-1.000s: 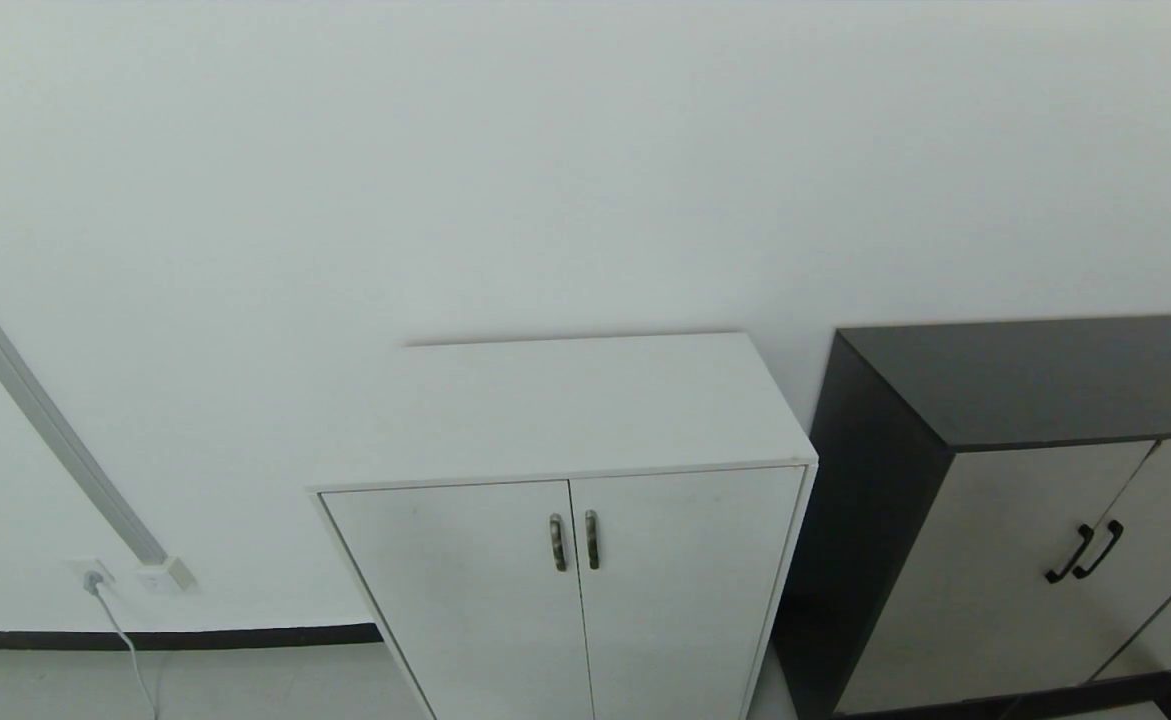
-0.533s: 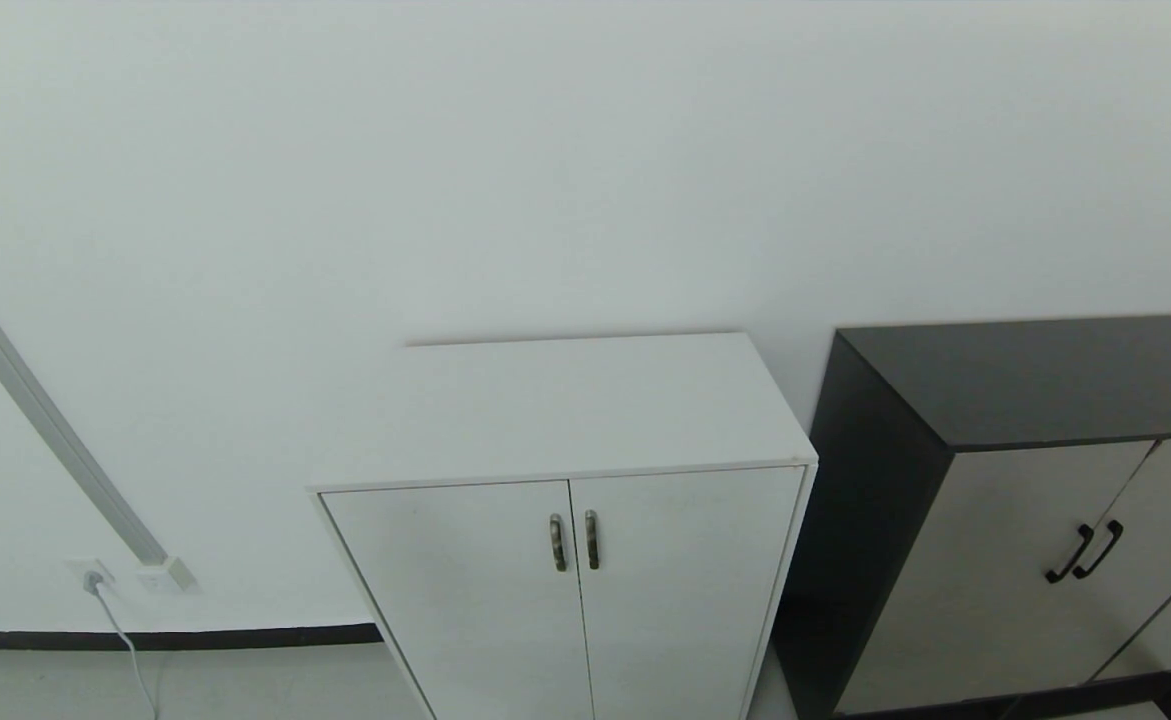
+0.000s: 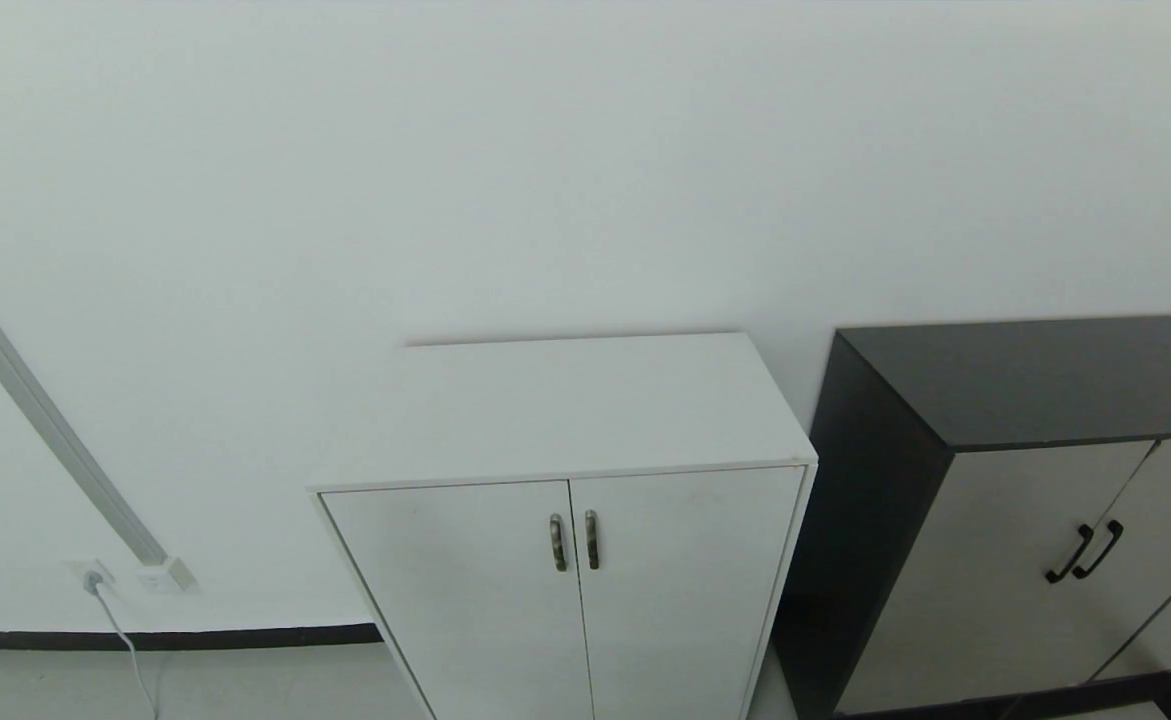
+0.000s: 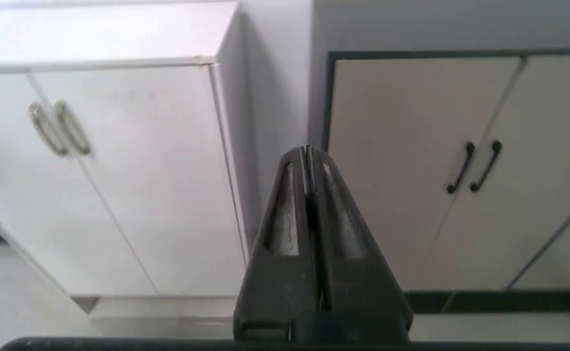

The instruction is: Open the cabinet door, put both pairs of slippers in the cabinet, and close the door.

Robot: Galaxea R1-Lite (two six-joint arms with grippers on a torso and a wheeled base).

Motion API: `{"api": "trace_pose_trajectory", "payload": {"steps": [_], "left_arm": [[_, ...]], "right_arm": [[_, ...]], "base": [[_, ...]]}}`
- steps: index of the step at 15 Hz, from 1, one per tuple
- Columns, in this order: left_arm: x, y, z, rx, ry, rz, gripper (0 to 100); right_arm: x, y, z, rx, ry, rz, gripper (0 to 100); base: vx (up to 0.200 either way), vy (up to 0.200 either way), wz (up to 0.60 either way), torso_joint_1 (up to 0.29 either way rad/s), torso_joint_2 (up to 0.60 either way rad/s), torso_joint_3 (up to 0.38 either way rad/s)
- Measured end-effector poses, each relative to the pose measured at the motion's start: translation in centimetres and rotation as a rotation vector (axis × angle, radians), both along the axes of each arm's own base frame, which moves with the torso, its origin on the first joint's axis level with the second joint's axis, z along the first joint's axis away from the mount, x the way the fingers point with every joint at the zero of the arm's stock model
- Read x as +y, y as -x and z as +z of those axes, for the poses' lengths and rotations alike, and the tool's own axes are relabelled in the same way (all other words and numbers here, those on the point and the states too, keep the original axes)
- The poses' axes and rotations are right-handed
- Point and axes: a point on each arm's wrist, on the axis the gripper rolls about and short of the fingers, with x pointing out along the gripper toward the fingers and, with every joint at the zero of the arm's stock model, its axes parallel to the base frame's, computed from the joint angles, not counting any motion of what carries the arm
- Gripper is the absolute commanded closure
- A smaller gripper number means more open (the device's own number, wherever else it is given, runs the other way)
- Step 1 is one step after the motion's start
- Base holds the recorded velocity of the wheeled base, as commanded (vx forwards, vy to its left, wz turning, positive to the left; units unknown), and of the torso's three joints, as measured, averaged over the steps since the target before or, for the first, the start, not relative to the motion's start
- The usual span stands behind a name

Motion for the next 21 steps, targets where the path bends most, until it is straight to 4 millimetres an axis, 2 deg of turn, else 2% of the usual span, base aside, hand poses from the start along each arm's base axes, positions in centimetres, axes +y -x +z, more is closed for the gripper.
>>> {"api": "trace_pose_trajectory", "payload": {"steps": [4, 21], "left_arm": [[0.00, 0.00, 0.00, 0.000, -0.002, 0.000, 100], [0.00, 0.00, 0.00, 0.000, -0.002, 0.000, 100]], "right_arm": [[-0.20, 0.05, 0.05, -0.013, -0.033, -0.092, 100], [-0.19, 0.06, 0.03, -0.014, -0.019, -0.089, 100]], "base": [[0.000, 0.000, 0.00, 0.000, 0.00, 0.000], [0.000, 0.000, 0.00, 0.000, 0.00, 0.000]]}}
